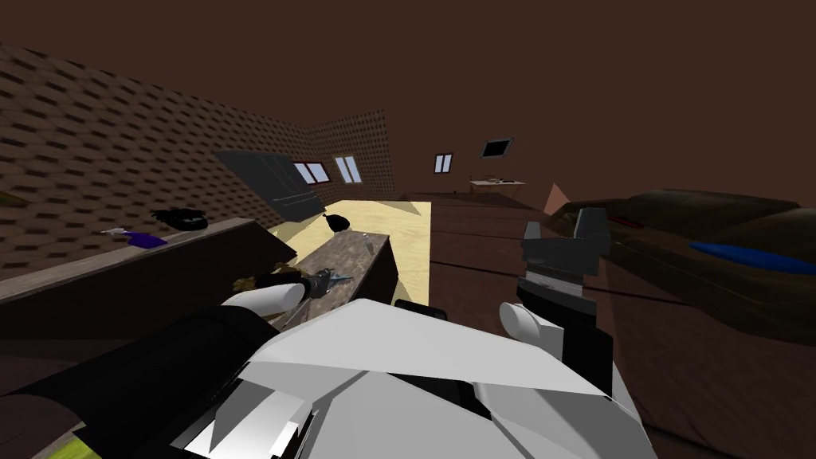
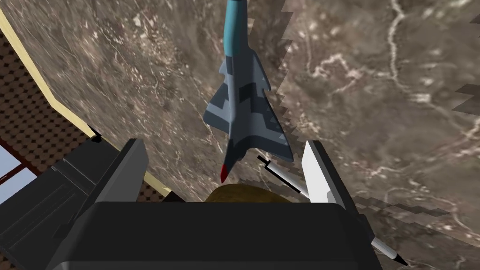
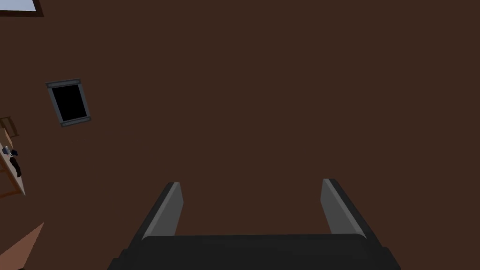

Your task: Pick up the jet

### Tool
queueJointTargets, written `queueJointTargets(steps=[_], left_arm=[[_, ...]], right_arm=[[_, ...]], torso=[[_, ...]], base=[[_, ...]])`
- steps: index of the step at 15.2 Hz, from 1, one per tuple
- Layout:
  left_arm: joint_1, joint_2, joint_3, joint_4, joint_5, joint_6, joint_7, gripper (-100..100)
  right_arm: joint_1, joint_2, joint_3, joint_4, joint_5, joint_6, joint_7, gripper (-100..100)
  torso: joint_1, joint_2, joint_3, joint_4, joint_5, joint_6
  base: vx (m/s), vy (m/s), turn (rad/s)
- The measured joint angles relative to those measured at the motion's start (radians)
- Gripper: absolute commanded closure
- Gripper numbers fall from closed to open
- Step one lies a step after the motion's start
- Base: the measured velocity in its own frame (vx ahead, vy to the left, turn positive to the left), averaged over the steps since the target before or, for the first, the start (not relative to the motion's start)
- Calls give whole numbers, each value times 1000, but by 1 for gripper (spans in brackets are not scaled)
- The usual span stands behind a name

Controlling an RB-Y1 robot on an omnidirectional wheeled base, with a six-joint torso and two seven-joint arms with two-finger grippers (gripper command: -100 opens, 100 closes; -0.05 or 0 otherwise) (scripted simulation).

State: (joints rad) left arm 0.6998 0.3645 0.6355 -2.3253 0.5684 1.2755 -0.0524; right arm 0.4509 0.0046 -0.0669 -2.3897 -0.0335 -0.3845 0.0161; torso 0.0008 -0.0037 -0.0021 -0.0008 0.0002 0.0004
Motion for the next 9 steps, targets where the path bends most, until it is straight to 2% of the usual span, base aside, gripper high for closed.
queueJointTargets(steps=[6, 9], left_arm=[[17, 2, 44, 26, 61, 112, 7, -100], [22, -1, 54, 34, 79, 166, 16, -100]], right_arm=[[0, 0, 0, 0, 0, 0, 0, 0], [0, 0, 0, 0, 0, 0, 0, 0]], torso=[[0, -1, 0, 0, 0, 0], [0, 0, 0, 0, 0, 0]], base=[[54, 24, -102], [48, 20, -107]])
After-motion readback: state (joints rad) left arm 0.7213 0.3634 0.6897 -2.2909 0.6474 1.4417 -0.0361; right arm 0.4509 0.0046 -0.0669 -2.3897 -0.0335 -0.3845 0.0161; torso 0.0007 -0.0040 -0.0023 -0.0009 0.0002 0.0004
